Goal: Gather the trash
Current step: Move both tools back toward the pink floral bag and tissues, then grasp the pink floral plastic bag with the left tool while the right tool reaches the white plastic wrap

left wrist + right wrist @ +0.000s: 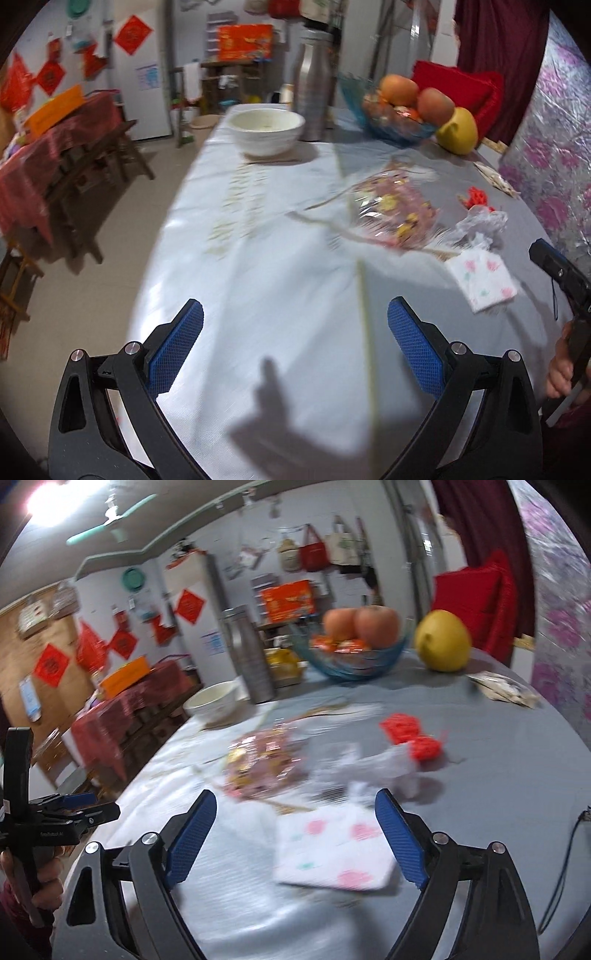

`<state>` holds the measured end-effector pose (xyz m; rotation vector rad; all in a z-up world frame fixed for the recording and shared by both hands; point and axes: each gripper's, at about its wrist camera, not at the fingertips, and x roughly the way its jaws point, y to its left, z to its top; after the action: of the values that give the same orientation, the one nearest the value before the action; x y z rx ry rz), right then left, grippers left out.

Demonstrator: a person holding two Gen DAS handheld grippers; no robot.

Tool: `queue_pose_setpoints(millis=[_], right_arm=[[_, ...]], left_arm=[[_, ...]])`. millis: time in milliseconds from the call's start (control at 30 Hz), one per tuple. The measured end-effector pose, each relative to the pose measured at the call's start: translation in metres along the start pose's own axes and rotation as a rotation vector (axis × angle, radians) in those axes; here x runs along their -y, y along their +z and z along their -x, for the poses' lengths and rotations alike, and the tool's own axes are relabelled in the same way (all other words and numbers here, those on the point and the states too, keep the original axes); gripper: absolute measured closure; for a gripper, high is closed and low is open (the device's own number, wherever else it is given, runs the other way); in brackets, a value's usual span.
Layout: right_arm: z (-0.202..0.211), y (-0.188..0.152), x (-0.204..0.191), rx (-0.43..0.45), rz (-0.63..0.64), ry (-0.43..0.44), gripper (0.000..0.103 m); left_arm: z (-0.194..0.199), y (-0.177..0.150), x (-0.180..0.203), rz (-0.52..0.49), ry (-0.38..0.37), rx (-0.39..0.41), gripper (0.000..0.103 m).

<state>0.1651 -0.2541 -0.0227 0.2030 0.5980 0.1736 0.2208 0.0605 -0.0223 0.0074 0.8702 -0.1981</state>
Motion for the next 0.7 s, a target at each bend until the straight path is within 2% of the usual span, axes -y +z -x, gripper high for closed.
queue_pose_setpoints(millis=[167,433,700], right_arm=[[-0.015,0.006,0.037,-0.014,-0.077,-0.04,0.017],[-0.028,0.004,0.068,-0.041,-0.186,-0.043,0.017],[-0.03,0.003,0.064,-0.06,-0.181,-0.035,0.016]], left_arm=[[-0.041,0.042,0.042,-0.042,-0.061,-0.03,0.007],[-0.118,0.092,0.089,-0.021,-0.127,-0.106,0.007],[-0.16,0.094,0.101,-0.032,-0.135,-0.159,0.007]])
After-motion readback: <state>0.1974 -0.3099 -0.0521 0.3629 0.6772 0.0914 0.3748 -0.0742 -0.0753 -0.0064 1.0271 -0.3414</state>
